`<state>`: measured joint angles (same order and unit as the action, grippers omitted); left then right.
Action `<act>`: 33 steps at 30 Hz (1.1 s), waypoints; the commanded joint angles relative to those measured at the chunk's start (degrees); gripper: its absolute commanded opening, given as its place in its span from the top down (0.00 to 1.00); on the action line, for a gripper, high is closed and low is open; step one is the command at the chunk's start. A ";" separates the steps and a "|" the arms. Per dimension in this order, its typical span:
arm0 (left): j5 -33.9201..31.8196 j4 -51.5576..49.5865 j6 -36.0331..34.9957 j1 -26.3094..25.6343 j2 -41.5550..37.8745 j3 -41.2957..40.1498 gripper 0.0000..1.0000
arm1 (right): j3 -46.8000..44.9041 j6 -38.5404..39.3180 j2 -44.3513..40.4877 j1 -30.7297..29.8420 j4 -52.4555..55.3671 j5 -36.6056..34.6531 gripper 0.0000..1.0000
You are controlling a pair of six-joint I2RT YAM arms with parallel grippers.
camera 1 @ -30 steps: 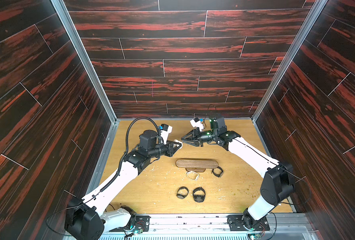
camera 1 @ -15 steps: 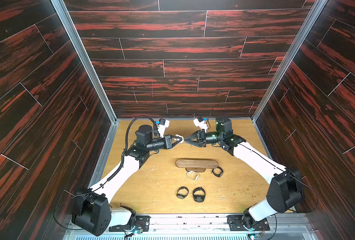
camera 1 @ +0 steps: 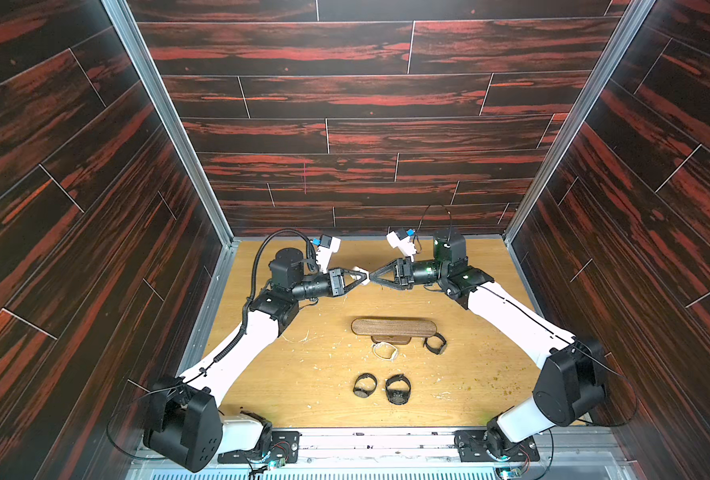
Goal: Place watch on stand
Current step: Pick up the watch at the center of the board.
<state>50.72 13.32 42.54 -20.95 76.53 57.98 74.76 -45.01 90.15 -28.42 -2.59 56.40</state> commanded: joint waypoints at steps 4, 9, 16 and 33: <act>1.67 1.44 0.03 0.03 -1.73 1.91 1.00 | 1.56 1.78 1.87 0.08 -1.21 1.17 0.69; 2.19 1.95 0.51 0.08 -1.67 2.21 1.00 | 1.52 1.83 2.39 -0.41 -2.77 1.36 0.71; 2.71 2.56 1.31 0.07 -1.65 2.39 1.00 | 2.51 3.35 3.26 -1.89 -2.44 1.14 0.77; 2.11 1.80 1.23 0.05 -2.44 2.75 0.90 | 1.92 4.94 2.41 -2.25 -0.93 -0.67 1.00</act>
<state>52.77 13.39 45.63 -20.32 76.03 58.39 76.34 -39.97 92.82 -29.58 -5.19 57.63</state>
